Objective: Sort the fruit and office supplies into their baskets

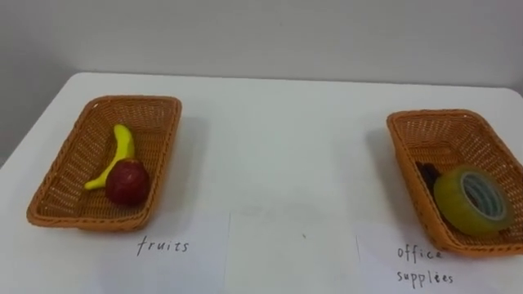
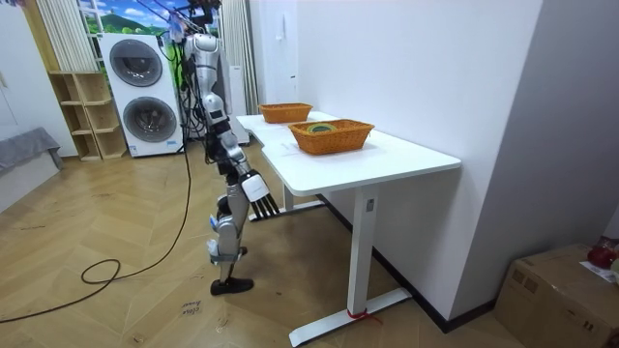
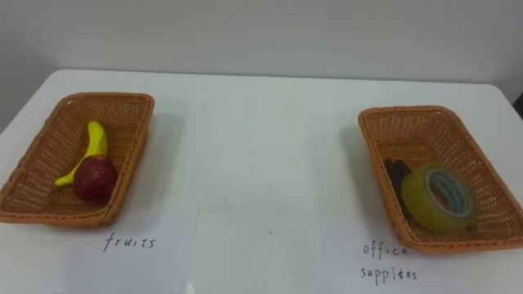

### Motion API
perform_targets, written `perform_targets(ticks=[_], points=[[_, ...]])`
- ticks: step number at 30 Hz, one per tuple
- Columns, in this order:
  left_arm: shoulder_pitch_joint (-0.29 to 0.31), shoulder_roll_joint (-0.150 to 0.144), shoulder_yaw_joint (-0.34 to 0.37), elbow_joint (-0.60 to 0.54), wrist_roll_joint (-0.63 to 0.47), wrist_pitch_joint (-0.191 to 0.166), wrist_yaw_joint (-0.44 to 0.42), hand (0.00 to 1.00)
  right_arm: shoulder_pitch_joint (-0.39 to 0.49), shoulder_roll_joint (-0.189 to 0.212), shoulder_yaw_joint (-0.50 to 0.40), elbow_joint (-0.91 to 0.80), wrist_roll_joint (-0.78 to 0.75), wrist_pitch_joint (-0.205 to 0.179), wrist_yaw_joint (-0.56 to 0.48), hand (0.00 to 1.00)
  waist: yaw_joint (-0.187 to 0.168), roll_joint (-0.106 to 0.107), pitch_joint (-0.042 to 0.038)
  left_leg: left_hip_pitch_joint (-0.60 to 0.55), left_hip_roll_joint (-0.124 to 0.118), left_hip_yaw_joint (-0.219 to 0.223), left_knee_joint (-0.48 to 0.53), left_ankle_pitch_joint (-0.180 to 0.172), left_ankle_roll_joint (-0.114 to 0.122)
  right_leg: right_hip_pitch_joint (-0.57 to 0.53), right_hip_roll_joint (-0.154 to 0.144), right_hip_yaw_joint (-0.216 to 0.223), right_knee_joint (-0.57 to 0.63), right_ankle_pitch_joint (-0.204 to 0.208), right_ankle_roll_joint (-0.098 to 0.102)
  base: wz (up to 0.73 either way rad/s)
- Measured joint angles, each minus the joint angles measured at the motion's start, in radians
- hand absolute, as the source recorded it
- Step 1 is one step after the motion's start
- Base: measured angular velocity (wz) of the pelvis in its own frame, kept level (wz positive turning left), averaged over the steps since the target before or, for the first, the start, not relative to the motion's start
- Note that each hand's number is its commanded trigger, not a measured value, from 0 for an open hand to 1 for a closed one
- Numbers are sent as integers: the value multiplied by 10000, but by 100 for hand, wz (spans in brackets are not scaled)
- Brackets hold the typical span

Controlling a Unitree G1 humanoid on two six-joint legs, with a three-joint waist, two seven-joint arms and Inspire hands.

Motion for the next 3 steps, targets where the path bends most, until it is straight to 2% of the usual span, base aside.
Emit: perform_targets(ticks=[3], points=[[-21, -30, 0, 79, 5, 0, -134, 0, -5, -2, 1, 37, 208, 0, 108, 0, 10, -4, 2, -1, -5, 7, 61, -9, 11, 1, -3, 15, 1, 1, -1, 0]])
